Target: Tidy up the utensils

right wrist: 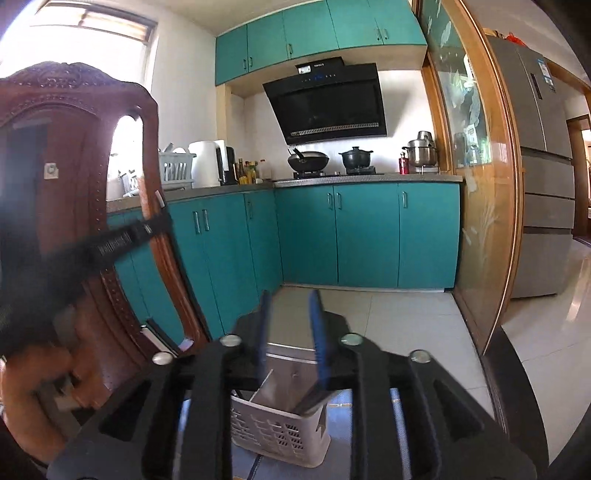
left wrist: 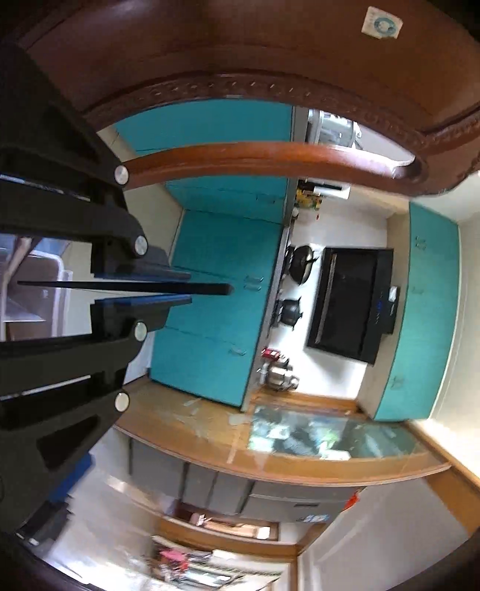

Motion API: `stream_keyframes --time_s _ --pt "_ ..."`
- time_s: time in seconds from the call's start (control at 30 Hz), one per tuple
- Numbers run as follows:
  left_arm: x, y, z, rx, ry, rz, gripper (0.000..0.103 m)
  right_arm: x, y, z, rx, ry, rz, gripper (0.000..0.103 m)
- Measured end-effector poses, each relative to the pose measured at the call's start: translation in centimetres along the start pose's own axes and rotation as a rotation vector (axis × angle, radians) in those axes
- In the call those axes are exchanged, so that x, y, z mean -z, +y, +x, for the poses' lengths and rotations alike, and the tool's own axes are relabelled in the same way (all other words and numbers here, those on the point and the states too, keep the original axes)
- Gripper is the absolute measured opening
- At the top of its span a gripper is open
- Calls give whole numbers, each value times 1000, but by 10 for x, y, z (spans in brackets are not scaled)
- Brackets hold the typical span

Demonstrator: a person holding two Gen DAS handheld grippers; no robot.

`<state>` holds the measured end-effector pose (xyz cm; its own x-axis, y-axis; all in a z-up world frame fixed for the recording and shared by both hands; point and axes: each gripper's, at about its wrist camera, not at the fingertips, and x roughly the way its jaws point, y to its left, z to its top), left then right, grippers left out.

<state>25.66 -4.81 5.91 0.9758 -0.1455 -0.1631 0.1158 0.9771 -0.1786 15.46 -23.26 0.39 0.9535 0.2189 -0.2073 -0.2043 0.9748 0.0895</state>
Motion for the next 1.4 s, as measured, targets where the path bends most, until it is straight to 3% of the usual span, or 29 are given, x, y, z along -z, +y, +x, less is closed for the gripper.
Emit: stream_keyframes --time_s 0.1,0.3,0.53,0.6,0.77,0.87,1.4 --pt "9 1 -9 2 13 25 8 -1 2 -19 -14 -25 -10 30" --pt "33 23 -45 12 74 25 24 22 4 -75 -42 -43 -59 61" --pt "61 26 -107 -27 79 108 63 79 5 -105 47 86 -48 83" --pt "70 24 -128 -19 55 146 69 86 9 -113 67 101 -55 100" --pt "87 19 -159 -18 20 213 93 94 16 -130 111 49 -62 100" --pt "95 19 -172 -27 1 247 100 92 18 -136 117 27 -55 100" --pt "101 20 -175 -27 28 255 100 91 21 -138 103 16 -94 100"
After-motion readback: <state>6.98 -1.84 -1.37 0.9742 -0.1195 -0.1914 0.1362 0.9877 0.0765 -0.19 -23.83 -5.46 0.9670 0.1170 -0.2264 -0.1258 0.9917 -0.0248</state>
